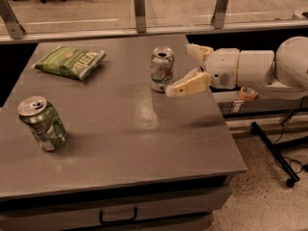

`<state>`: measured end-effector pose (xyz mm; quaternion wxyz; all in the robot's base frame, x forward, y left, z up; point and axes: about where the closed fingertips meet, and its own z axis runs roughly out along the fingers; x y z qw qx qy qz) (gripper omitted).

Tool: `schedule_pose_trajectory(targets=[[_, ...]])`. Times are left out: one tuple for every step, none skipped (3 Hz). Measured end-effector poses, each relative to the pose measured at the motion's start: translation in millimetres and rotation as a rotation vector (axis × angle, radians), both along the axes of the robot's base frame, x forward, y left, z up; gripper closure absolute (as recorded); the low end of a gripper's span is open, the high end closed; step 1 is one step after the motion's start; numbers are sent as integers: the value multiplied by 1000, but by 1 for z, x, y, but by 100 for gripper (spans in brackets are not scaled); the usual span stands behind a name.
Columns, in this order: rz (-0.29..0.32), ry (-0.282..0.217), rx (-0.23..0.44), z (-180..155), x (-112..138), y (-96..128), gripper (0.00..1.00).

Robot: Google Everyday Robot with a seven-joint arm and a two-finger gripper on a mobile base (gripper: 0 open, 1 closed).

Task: Knock 7up can over

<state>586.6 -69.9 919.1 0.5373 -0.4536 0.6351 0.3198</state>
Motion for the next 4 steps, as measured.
schedule_pose_trajectory(targets=[[25,18,34,-23,17,18,0],[47,17,37,-41,32,32,18],[74,7,41,-45,40,48,40],[105,-14,43,-37,45,60,64]])
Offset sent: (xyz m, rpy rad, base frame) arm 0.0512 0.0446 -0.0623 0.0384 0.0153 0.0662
